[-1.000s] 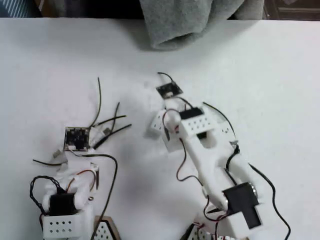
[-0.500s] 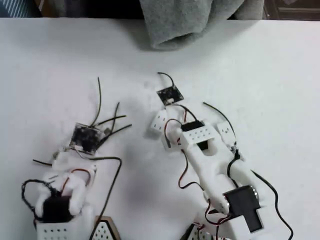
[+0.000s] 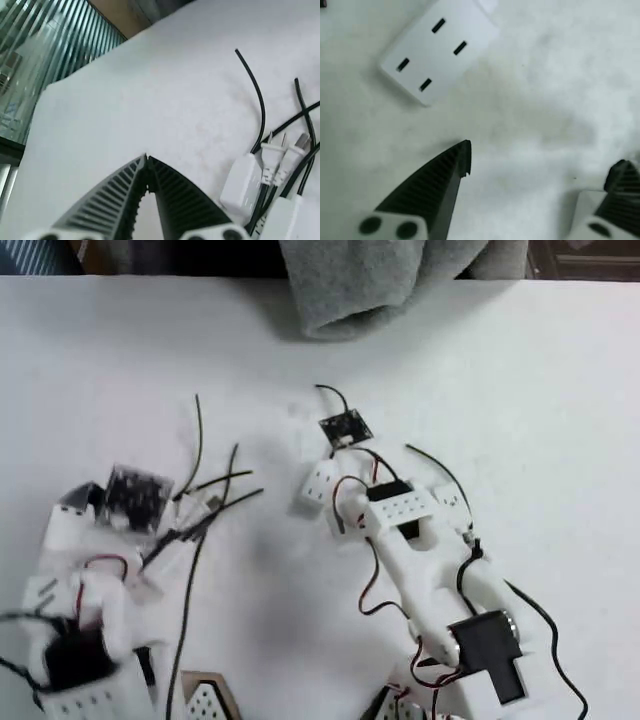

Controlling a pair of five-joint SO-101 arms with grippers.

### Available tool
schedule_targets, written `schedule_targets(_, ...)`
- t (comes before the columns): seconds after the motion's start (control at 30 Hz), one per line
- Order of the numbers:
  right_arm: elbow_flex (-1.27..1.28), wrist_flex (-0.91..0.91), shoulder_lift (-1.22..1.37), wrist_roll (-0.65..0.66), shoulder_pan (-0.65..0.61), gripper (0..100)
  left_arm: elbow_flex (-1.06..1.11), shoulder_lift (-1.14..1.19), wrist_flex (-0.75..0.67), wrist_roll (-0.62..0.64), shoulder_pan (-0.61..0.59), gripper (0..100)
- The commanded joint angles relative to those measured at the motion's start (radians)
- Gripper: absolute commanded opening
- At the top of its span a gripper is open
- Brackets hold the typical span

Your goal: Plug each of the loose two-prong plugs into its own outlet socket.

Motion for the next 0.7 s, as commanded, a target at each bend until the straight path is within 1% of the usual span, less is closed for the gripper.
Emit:
schedule_targets(0.0,-0.002,-0.015,-0.041,0.011,0.005,41.1,-0.226,0.404,0.026,-0.057,-0.044,2)
schedule_targets(0.07,-0.002,-0.015,-0.041,0.011,0.004,41.1,-0.362,0.63,0.12,-0.087,-0.061,3)
schedule_targets(0.17,-0.002,-0.015,-0.041,0.011,0.004,41.1,-0.532,0.935,0.258,-0.157,-0.067,7)
schedule_targets(0.27,0.002,-0.027,-0.041,0.011,0.002,41.1,-0.655,1.15,0.305,-0.203,-0.113,12)
schedule_targets(0.37,0.003,-0.035,-0.039,0.011,0.002,41.1,-0.73,1.283,0.305,-0.276,-0.168,13)
schedule_targets(0.53,0.003,-0.035,-0.039,0.011,0.002,41.1,-0.776,1.463,0.305,-0.489,-0.225,13)
schedule_targets(0.6,0.003,-0.035,-0.039,0.011,0.002,41.1,-0.798,1.514,0.313,-0.537,-0.237,13)
schedule_targets(0.67,0.003,-0.035,-0.039,0.011,0.002,41.1,-0.812,1.543,0.313,-0.552,-0.24,13)
